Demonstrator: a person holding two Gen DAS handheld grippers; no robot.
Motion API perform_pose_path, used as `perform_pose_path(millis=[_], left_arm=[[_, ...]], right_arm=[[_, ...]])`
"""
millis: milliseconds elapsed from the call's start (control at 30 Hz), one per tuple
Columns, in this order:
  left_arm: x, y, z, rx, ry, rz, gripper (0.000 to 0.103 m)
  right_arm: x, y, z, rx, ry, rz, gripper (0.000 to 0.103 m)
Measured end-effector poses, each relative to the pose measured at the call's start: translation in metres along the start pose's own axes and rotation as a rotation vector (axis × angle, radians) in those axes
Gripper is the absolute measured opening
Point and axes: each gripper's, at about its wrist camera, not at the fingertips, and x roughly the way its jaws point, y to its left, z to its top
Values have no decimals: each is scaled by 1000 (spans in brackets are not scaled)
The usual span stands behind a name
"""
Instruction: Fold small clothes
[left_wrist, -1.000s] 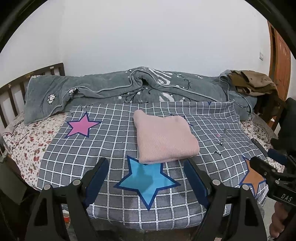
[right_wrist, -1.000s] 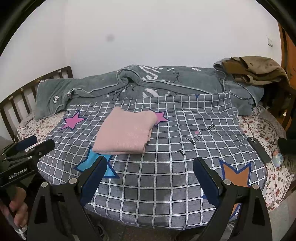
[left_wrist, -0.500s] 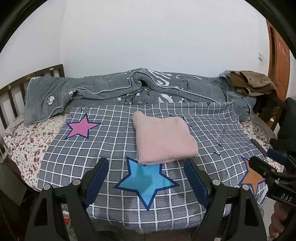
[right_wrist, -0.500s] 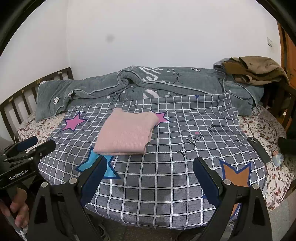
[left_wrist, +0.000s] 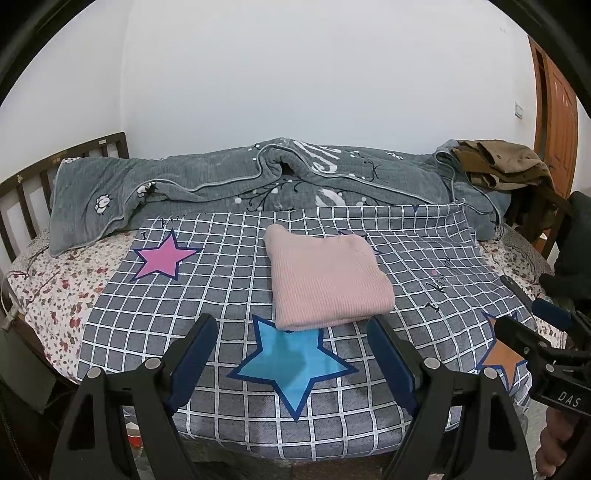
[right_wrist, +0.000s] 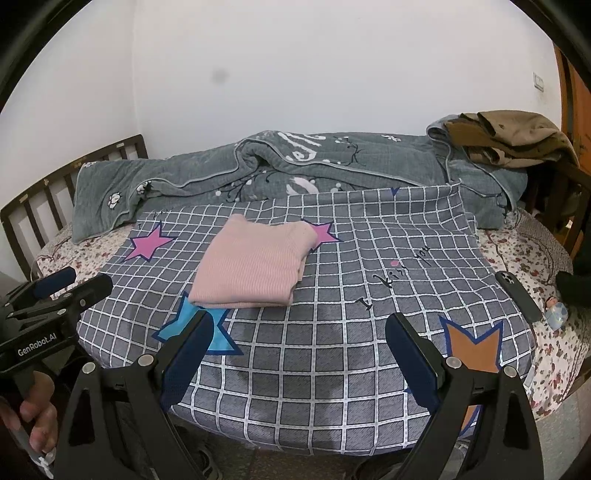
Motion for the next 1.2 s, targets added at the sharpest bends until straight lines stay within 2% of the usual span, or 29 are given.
perform_pose_path(millis=[1200], left_arm=[[-18,6,4,-7,-29,0,83]], right_arm=[[-12,1,-2,1,-14,7,93]])
